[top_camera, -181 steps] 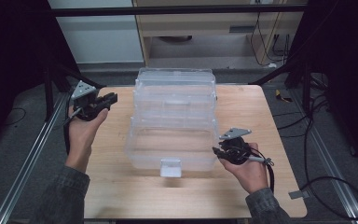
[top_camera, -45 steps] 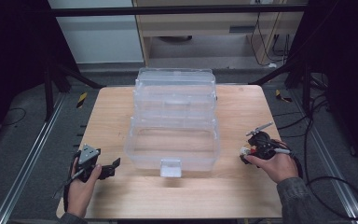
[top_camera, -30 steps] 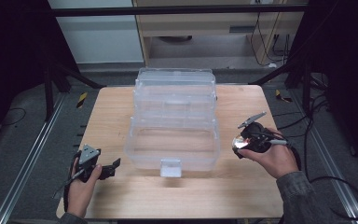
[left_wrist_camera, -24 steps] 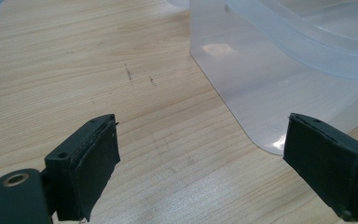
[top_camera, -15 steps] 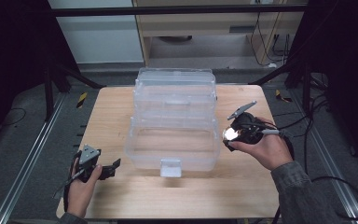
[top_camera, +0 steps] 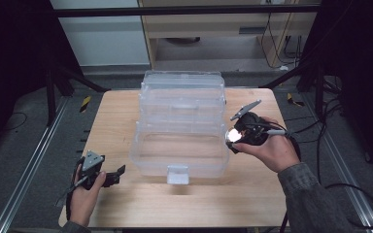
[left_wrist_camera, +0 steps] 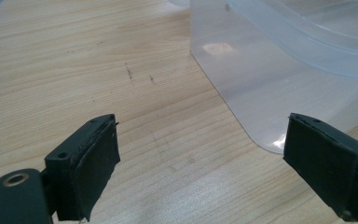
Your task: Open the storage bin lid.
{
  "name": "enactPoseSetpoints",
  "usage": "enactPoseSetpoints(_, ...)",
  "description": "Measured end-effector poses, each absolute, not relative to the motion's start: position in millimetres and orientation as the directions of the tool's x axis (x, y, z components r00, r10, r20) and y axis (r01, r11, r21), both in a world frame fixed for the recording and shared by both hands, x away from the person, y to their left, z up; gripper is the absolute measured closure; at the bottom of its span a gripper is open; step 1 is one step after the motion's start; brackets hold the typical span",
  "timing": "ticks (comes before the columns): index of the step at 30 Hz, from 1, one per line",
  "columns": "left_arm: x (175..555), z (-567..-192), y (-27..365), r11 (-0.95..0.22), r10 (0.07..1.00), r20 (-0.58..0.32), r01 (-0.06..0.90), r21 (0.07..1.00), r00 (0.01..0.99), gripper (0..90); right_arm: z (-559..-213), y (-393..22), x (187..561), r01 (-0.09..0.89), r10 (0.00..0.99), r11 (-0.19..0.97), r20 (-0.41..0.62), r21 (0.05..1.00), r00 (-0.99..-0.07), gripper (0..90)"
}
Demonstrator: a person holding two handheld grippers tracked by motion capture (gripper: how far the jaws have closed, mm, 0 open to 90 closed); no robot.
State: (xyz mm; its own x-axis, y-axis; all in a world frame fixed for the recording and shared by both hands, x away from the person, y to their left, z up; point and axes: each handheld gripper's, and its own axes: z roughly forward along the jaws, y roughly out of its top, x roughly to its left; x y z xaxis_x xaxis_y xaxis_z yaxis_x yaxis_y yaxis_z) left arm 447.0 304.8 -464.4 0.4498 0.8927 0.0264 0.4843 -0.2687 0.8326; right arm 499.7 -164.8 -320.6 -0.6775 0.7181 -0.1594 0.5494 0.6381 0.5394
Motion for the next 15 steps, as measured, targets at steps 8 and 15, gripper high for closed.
enactPoseSetpoints(8, 446.7, -464.6, 304.4, -0.269, 0.892, 0.025, 0.487, 0.831, 0.45, 9.2, -313.4, -152.1, 502.2, 0.519, 0.689, 0.667, -0.176, 0.535, -0.703, 20.8)
enactPoseSetpoints(15, 446.7, -464.8, 304.7, -0.268, 0.893, 0.025, 0.488, 0.831, 0.449, 9.2, -312.3, -141.8, 503.4, 0.503, 0.67, 0.683, -0.179, 0.53, -0.72, 20.8)
